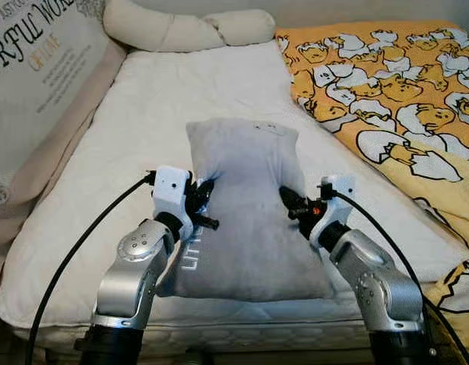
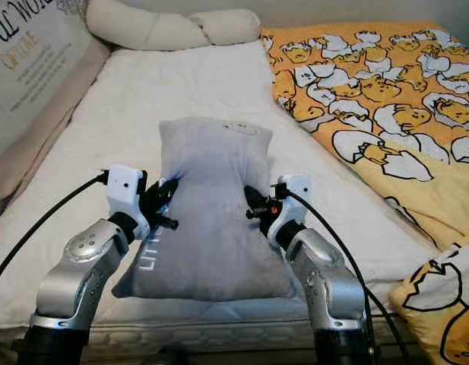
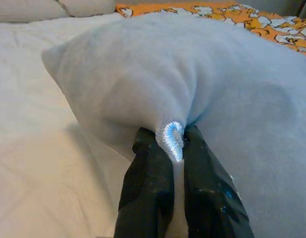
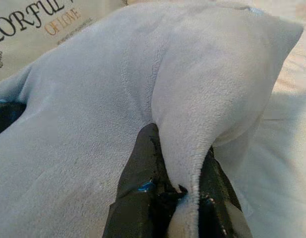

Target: Clean up the room

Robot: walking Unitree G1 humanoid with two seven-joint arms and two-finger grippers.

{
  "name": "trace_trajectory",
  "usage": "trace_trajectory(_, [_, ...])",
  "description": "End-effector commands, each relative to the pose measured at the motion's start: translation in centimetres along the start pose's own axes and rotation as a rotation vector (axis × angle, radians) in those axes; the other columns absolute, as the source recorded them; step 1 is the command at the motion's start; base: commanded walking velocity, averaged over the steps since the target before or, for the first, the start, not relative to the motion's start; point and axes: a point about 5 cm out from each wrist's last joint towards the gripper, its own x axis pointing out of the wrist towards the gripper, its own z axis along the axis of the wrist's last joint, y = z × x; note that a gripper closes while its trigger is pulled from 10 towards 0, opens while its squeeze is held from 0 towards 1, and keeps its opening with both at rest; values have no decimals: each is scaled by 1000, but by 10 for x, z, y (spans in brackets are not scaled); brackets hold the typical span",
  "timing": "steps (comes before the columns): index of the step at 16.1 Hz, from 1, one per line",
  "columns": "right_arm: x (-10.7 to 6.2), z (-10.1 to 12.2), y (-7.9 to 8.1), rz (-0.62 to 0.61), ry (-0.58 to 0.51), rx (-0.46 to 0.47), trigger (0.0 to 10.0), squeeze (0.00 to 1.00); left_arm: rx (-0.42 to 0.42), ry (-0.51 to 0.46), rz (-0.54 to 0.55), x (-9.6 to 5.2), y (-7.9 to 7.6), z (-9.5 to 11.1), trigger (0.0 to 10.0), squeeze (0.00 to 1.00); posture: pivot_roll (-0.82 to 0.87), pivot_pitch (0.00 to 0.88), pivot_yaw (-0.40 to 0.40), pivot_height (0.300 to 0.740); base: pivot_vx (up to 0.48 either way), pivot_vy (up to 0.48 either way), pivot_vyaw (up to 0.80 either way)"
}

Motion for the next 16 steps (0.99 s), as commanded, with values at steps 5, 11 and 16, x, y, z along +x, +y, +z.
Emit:
trace_trajectory(5, [2, 10, 9, 49, -63, -27, 10000, 0, 61, -28, 6, 2, -3, 11, 10000, 0, 16, 0, 71, 740, 0, 153, 0])
trace_trajectory(11, [4, 10, 8, 58, -57, -34, 10000, 0, 84, -35, 20, 5, -2, 15, 10000, 0, 31, 0, 54, 740, 0, 259, 136])
trace_trajectory(16, [4, 7, 3, 37, -48, -35, 10000, 0, 102, -35, 34, 5, 1, 20, 10000, 0, 38, 0, 62, 740, 0, 256, 0])
